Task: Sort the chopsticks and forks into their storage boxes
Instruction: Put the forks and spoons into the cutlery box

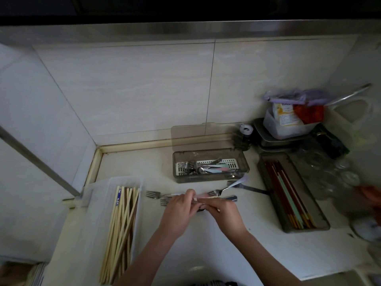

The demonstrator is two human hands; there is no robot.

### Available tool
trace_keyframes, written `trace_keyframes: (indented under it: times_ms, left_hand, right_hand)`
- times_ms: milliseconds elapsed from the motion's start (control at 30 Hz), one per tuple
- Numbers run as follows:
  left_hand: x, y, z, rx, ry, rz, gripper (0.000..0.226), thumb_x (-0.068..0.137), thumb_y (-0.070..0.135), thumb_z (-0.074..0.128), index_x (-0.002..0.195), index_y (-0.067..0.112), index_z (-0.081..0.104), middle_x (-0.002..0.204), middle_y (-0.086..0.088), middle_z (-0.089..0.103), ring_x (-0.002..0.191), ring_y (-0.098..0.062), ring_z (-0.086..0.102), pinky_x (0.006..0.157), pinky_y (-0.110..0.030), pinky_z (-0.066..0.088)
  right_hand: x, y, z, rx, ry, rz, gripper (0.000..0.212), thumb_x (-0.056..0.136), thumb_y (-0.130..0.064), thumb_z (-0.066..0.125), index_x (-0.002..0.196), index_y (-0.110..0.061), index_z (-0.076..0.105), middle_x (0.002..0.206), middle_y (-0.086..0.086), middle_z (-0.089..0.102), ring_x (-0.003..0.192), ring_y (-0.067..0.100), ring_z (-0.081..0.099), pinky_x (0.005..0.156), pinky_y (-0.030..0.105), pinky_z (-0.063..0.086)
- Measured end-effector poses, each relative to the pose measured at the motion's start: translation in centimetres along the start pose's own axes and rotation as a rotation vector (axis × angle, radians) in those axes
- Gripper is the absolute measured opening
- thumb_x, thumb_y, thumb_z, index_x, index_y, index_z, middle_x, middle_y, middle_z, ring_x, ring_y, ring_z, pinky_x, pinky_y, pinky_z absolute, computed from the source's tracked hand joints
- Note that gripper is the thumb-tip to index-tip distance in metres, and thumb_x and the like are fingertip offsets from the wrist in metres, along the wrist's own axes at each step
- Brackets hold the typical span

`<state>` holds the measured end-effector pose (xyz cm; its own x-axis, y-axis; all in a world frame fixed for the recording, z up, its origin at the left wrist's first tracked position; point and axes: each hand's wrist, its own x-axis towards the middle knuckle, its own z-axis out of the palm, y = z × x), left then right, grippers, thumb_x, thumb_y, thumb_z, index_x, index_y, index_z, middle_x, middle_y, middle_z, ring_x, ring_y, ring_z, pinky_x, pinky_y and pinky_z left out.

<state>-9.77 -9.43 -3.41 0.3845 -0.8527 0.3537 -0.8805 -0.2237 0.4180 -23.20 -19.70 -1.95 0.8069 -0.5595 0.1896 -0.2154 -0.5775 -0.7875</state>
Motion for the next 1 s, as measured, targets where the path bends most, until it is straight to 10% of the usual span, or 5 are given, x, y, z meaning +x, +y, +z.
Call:
trace_keyframes:
  times_ms: [200, 467, 633, 800, 1000]
  left_hand:
    - [-1.4, -3.2, -0.3, 0.288, -0.043, 0.064, 0.016, 0.086, 0.035, 0.044, 0.083, 0.023, 0.054, 0.067, 0.008, 0.063, 0.062, -0.013, 0.062, 0.059, -0.024, 0.049]
    - [-0.7, -2.1, -0.1, 0.352, 0.036, 0.195, 0.022, 0.084, 0.034, 0.047, 0.066, 0.025, 0.057, 0.065, 0.011, 0.057, 0.065, -0.014, 0.057, 0.071, -0.027, 0.030]
    - [0.3, -1.4, -0.4, 0.257, 0.050, 0.264, 0.019, 0.083, 0.034, 0.051, 0.074, 0.023, 0.064, 0.072, 0.011, 0.063, 0.074, -0.012, 0.058, 0.078, -0.025, 0.033]
    - [0.1, -1.7, -1.7, 0.163, 0.056, -0.065, 0.050, 0.077, 0.018, 0.071, 0.124, 0.012, 0.054, 0.123, -0.003, 0.061, 0.112, -0.017, 0.057, 0.095, -0.033, 0.045]
    - [-0.8, -3.7, -0.5, 0.198, -0.174, -0.117, 0.026, 0.069, 0.022, 0.075, 0.092, 0.022, 0.065, 0.096, 0.005, 0.066, 0.090, -0.018, 0.064, 0.080, -0.037, 0.051]
  right_hand:
    - [0.0, 0.9, -1.7, 0.287, 0.145, 0.299, 0.021, 0.088, -0.007, 0.063, 0.091, -0.025, 0.075, 0.081, -0.009, 0.074, 0.078, 0.011, 0.070, 0.079, 0.033, 0.055]
    - [0.9, 1.3, -2.7, -0.529, -0.027, -0.084, 0.021, 0.086, -0.038, 0.054, 0.097, -0.037, 0.072, 0.100, -0.012, 0.071, 0.088, 0.013, 0.065, 0.073, 0.029, 0.048]
    - [1.6, 0.8, -2.7, -0.432, -0.333, 0.013, 0.032, 0.094, -0.022, 0.050, 0.119, -0.037, 0.063, 0.109, -0.003, 0.069, 0.097, 0.017, 0.062, 0.072, 0.023, 0.041]
    - [2.9, 2.3, -5.5, -0.485, -0.079, 0.054, 0.038, 0.093, -0.008, 0.049, 0.120, -0.031, 0.064, 0.102, 0.002, 0.067, 0.085, 0.017, 0.063, 0.072, 0.023, 0.048]
    - [7.1, 2.9, -8.3, -0.600, -0.071, 0.186, 0.044, 0.095, -0.009, 0.046, 0.131, -0.033, 0.054, 0.111, 0.007, 0.057, 0.094, 0.019, 0.052, 0.079, 0.027, 0.041]
